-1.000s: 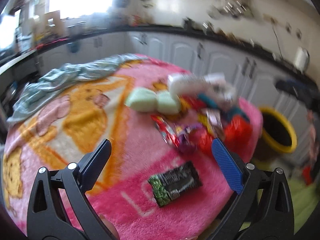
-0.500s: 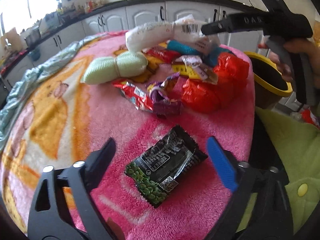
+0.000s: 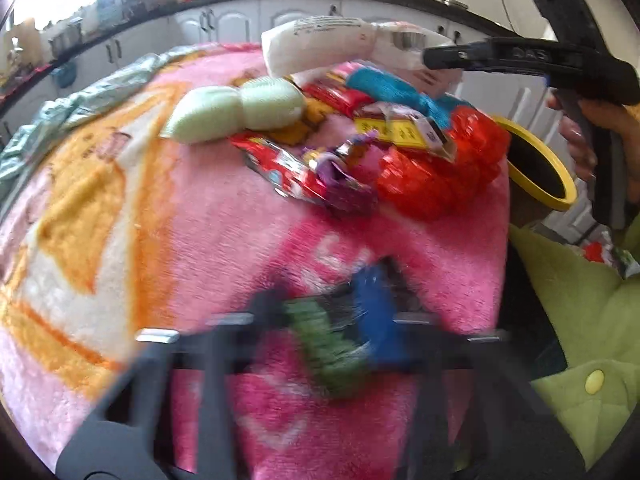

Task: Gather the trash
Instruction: 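Grasp the green snack packet with the left tool while the right tool grasps the white bag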

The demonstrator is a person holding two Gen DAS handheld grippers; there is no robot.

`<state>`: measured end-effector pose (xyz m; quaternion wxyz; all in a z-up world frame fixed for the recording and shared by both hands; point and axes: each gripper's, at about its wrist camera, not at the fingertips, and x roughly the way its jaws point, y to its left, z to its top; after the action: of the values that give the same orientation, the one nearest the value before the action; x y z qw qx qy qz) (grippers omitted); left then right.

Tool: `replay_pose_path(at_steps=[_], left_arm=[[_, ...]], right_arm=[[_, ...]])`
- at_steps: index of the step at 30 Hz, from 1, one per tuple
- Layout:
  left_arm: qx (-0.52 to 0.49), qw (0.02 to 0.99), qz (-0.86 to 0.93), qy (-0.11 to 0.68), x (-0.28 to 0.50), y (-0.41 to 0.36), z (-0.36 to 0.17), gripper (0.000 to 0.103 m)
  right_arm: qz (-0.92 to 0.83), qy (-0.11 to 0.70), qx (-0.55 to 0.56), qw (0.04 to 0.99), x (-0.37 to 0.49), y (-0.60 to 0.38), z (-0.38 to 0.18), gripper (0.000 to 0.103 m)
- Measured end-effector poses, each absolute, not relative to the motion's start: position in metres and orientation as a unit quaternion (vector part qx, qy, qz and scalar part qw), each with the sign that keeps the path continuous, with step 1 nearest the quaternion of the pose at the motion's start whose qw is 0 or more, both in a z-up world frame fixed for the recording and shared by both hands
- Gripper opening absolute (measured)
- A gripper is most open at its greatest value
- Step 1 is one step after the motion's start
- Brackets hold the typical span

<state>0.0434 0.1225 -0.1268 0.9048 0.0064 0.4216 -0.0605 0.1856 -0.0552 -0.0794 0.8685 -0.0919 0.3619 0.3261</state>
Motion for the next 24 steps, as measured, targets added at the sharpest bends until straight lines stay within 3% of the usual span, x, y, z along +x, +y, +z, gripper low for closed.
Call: replay_pose_path(at_steps=[14, 15, 16, 21, 24], left_arm=[[-0.035, 0.901, -0.114, 0.416, 0.024, 0.133, -0.115, 0.009], [-0.038, 0.9, -0.122, 0.417, 0.023, 0.132, -0.116, 0.001], [-0.037, 0.898, -0.125, 0.421, 0.021, 0.131, -0.117, 0.0], [-0.025, 0.89, -0.135, 0.435, 0.016, 0.126, -0.125, 0.0], [-0.047, 0.893, -0.139, 0.426, 0.012, 0.13, -0.119, 0.012]], right_arm=[[0.344, 0.333, -0.054, 0.876, 0.164, -0.065, -0.045, 0.038], [0.343, 0.328, -0.051, 0.879, 0.163, -0.068, -0.042, 0.038], [0.342, 0.326, -0.05, 0.88, 0.162, -0.069, -0.04, 0.038], [0.34, 0.318, -0.04, 0.884, 0.161, -0.075, -0.033, 0.038], [0.337, 0.31, -0.04, 0.888, 0.158, -0.076, -0.03, 0.038]])
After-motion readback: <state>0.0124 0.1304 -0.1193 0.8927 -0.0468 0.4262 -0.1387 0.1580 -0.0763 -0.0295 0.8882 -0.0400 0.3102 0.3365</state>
